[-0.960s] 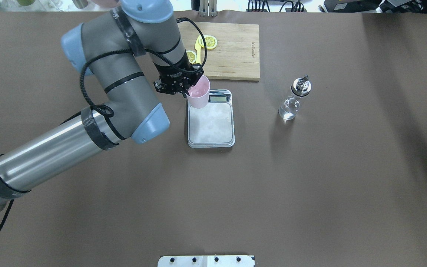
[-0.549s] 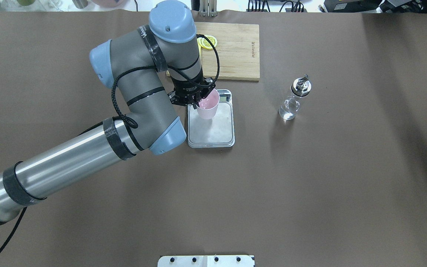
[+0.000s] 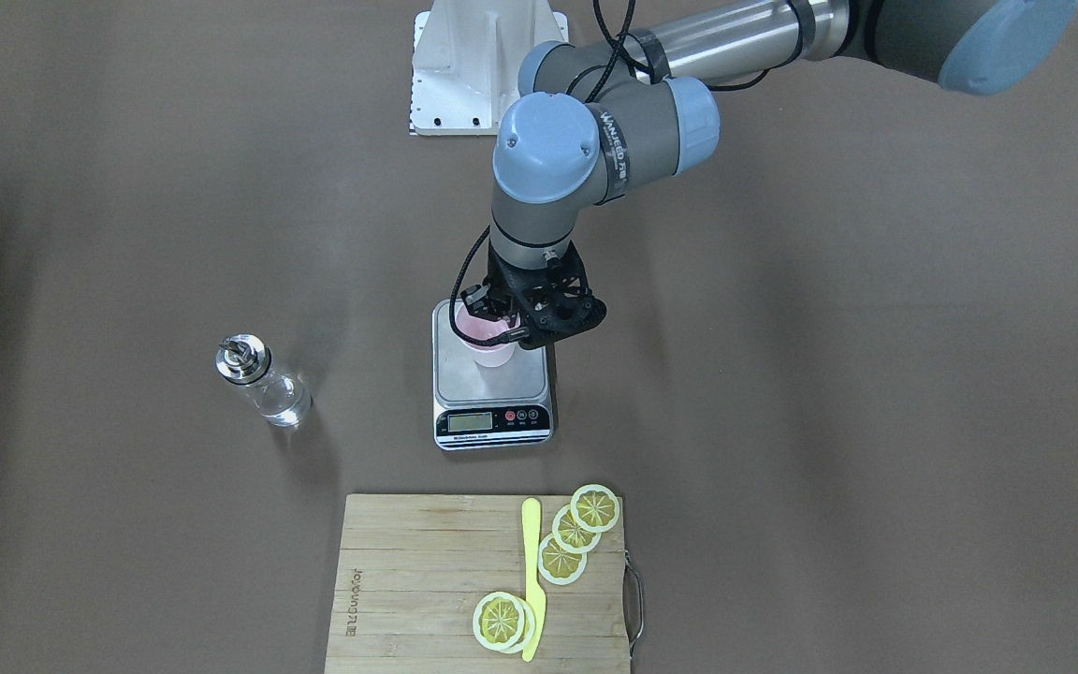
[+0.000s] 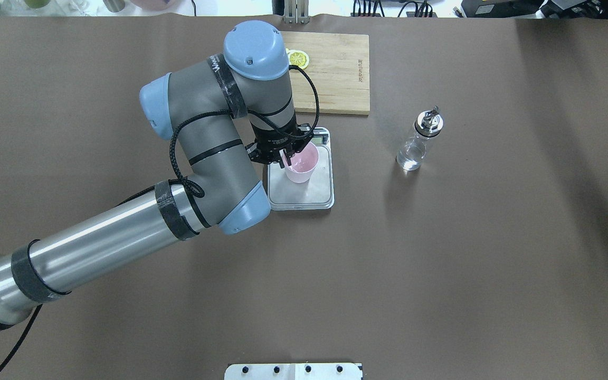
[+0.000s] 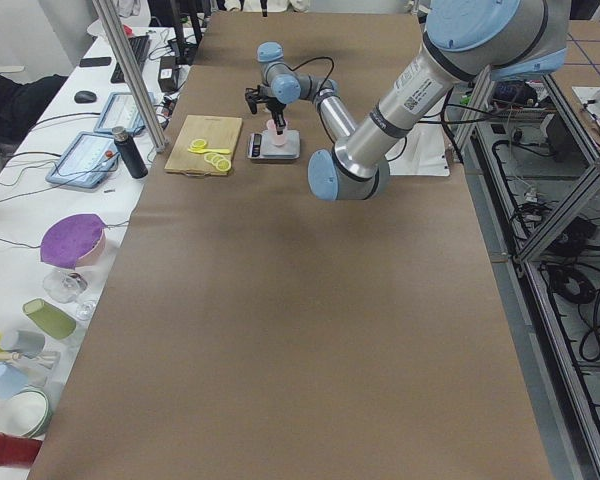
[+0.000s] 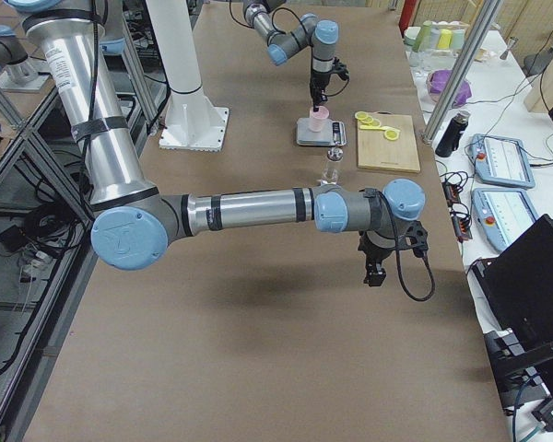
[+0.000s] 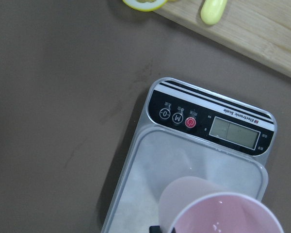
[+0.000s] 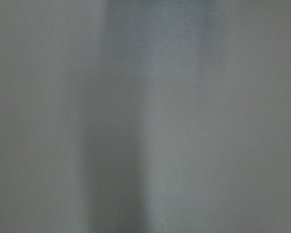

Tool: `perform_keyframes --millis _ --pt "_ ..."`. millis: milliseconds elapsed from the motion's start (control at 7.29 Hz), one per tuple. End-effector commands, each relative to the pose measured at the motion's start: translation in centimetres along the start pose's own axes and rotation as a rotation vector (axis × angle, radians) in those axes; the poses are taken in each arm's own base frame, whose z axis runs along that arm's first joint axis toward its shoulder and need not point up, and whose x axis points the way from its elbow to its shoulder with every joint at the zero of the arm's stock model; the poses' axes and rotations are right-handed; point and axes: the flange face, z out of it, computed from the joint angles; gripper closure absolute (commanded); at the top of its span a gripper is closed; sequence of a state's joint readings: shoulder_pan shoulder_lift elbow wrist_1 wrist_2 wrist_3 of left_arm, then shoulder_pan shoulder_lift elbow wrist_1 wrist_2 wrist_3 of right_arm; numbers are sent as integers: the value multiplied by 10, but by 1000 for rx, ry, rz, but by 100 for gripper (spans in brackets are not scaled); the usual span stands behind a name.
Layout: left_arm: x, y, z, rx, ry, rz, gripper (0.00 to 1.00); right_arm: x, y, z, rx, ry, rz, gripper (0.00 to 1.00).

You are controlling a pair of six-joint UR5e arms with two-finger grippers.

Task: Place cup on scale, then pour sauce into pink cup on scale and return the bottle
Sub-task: 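Open the left gripper and lift it away from the cup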

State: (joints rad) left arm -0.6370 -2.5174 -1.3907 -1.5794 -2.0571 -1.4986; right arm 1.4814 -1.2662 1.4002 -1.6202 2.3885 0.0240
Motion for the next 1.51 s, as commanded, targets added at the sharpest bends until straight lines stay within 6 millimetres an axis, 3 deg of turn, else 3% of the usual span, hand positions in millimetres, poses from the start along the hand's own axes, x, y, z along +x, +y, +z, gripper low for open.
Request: perform_keyframes --millis 0,137,274,411,549,686,823,1097,1234,1371 --pt "2 -3 -21 15 50 11 2 -10 -7 -14 27 6 -20 0" --pt "-18 -12 -36 32 67 4 2 -27 -7 -35 67 6 -54 0" --pt "-61 -24 -46 51 76 -7 2 -55 -12 -59 115 33 -108 0" --pt "-103 -47 -65 80 78 11 1 -100 -27 -81 114 45 -134 0" --pt "-133 -63 -91 103 28 59 2 -165 -33 -98 106 75 -154 0" --pt "-155 -76 -118 123 -20 107 2 -224 -18 -104 134 55 -154 0" --pt "-183 -89 -136 146 -37 127 2 -270 0 -103 157 26 -140 0" --pt "-220 -111 -145 167 -63 162 2 -318 46 -95 258 -2 -227 0" --pt "-238 -118 -143 166 -81 174 2 -361 71 -86 321 -17 -137 0" --pt "-250 -120 -137 159 -97 195 2 -390 111 -80 360 -20 -131 0"
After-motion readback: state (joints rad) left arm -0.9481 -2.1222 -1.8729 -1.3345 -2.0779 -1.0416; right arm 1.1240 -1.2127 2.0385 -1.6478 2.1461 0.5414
